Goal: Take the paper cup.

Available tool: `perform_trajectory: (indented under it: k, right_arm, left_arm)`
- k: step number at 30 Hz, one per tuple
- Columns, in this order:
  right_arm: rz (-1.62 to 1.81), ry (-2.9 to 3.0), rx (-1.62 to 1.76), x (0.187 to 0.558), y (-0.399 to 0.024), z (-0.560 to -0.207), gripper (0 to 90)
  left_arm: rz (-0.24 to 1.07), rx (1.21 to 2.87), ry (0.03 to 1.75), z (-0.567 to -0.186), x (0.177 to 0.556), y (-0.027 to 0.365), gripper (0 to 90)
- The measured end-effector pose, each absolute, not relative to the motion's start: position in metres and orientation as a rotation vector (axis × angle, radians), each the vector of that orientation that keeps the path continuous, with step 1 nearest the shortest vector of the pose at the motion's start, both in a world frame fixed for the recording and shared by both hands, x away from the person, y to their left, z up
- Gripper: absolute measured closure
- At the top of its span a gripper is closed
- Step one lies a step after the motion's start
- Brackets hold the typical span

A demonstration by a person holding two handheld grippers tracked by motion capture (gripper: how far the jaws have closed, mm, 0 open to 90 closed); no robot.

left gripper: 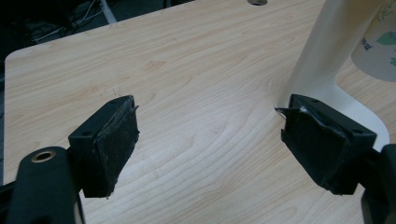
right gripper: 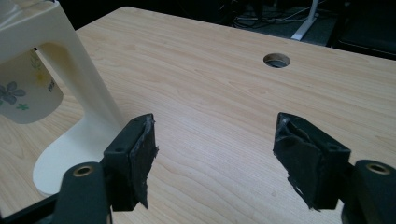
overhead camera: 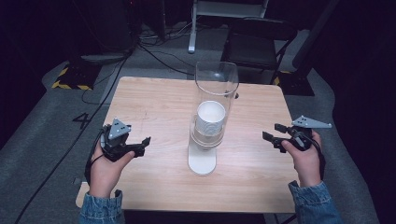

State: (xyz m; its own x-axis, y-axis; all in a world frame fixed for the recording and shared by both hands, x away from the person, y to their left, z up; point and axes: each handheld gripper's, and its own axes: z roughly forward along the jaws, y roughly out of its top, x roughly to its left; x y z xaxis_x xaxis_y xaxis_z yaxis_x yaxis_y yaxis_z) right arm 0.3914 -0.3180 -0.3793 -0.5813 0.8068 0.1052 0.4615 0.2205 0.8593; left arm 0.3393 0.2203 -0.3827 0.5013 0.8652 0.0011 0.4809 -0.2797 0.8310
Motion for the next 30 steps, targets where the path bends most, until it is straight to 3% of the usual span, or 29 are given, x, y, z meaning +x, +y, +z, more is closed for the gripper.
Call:
perform_trajectory:
  k: [30]
  right_arm:
    - [1.347,2.110,1.167,0.384,-0.330,-0.369,30.4]
  left_arm:
    - [0.585,1.918,1.079,-0.378,0.333,0.219,18.3]
